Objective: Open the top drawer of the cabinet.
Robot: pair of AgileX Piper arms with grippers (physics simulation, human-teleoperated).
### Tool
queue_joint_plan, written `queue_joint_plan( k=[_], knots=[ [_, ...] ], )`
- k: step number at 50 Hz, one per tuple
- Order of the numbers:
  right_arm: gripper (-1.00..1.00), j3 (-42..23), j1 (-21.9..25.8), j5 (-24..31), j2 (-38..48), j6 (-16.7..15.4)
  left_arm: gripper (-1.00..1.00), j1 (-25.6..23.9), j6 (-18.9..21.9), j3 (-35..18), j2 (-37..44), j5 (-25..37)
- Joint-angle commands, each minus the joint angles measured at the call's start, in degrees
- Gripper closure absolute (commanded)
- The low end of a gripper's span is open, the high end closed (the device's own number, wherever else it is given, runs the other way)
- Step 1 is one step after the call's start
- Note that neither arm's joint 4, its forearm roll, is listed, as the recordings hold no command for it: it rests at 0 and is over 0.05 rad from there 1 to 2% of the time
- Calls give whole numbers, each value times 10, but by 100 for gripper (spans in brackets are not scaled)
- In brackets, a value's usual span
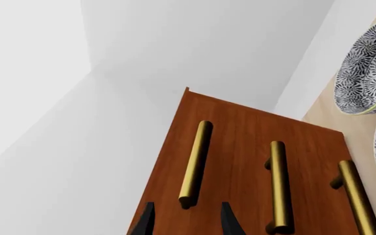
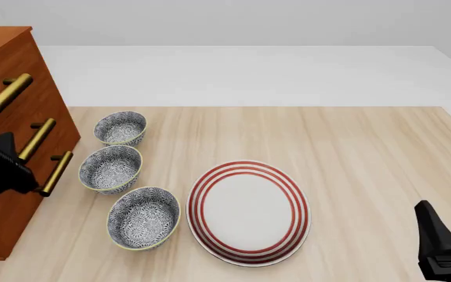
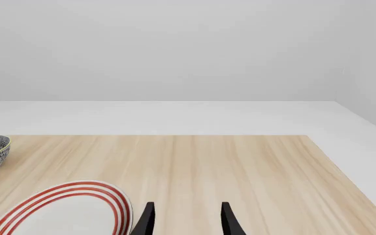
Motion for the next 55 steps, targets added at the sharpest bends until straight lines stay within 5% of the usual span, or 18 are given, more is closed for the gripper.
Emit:
queue_joint_plan(
  k=[1,55],
  knots=[
    [-100,0,0,0,0,0,-100,7,5,-15,23,-5],
    [-100,0,0,0,0,0,-100,52,17,-63,86,-12]
  ],
)
